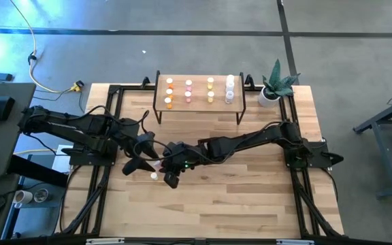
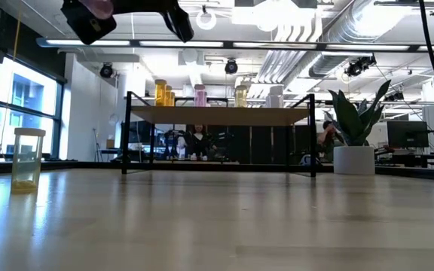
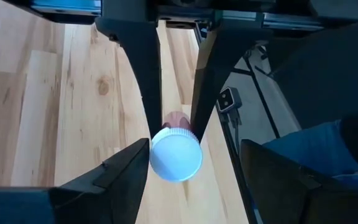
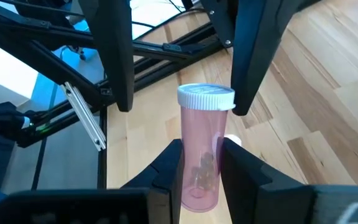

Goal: Pick and place medicine bottles onto shelf by color
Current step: Put the pink pill bottle on the shelf aligned with the other pink pill bottles

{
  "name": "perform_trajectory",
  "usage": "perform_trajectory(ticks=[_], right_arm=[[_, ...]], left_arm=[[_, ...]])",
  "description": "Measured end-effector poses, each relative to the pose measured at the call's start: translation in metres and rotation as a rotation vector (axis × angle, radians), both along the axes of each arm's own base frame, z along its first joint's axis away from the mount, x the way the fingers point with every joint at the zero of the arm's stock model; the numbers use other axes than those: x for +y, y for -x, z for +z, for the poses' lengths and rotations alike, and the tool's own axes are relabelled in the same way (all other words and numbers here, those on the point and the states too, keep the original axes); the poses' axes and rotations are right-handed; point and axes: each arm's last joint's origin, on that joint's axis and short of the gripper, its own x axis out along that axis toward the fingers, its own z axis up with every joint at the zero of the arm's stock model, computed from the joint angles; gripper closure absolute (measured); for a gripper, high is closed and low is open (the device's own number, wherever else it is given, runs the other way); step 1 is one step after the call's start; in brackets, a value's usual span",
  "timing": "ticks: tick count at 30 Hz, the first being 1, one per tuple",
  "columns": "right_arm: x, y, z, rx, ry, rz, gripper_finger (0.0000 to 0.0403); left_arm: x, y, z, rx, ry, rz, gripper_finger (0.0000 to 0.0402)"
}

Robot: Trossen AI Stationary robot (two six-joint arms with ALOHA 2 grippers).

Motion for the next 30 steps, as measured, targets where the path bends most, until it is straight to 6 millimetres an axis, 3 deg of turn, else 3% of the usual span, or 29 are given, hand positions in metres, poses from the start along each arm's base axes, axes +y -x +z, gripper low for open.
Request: perform_trajectory(ticks=[15,30], right_arm=[[0.0005,-0.0021,0.0035,-0.042,-0.009,0.000,0.0329],[-0.0023,-0.0028,0.0036,-0.043,-0.011,-0.002,0.0329]], left_arm=[[0.0000,0.0001,-0.0002,0.001,-0.003,-0.002,0.0167],[0.0002,0.0001,-0.0004,-0.011,-0.031,-0.018,0.0284]])
